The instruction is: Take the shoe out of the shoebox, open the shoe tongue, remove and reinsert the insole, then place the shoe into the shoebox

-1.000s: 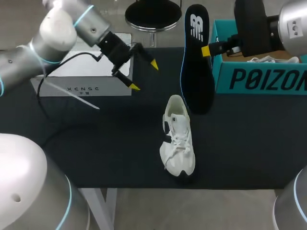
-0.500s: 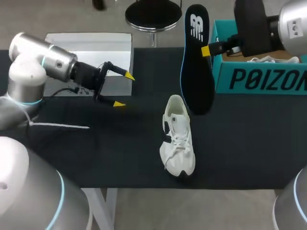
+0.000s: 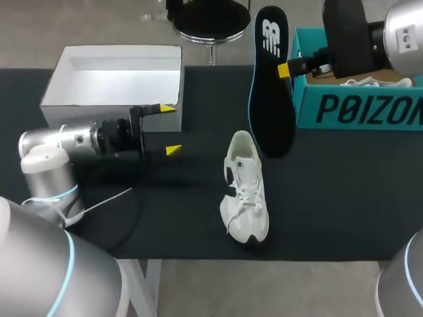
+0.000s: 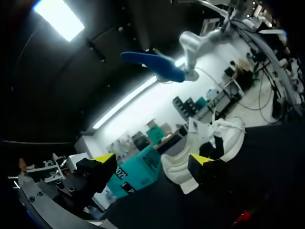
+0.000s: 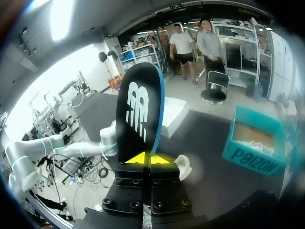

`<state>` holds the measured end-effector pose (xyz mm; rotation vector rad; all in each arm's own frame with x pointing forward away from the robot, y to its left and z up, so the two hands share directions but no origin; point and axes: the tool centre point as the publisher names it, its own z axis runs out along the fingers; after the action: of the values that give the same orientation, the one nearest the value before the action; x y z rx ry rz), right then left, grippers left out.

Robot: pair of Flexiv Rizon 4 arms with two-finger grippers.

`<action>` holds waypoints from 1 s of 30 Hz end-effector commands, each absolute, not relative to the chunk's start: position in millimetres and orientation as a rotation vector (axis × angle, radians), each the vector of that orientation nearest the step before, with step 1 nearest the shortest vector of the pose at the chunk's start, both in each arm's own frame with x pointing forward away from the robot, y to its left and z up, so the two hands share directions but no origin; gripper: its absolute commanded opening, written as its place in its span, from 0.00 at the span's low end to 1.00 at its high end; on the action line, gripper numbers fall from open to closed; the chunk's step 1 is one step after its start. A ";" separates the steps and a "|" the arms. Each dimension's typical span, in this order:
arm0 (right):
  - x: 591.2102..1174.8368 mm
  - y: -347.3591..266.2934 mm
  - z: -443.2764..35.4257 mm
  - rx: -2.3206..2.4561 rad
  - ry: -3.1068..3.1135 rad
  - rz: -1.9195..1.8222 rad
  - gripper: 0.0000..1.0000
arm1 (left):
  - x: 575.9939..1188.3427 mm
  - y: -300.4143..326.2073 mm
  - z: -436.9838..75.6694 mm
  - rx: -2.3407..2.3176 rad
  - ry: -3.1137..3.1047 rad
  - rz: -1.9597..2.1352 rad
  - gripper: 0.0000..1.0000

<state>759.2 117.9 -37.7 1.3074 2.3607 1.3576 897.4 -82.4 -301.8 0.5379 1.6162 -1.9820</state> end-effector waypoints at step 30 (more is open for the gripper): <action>761.5 120.8 -38.7 1.310 2.361 1.355 0.00 | 847.9 -126.7 -231.0 1.167 1.006 -1.259 1.00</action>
<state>759.2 118.0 -37.7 1.3075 2.3607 1.3575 843.7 -121.8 -228.9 1.1529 1.0303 -1.2686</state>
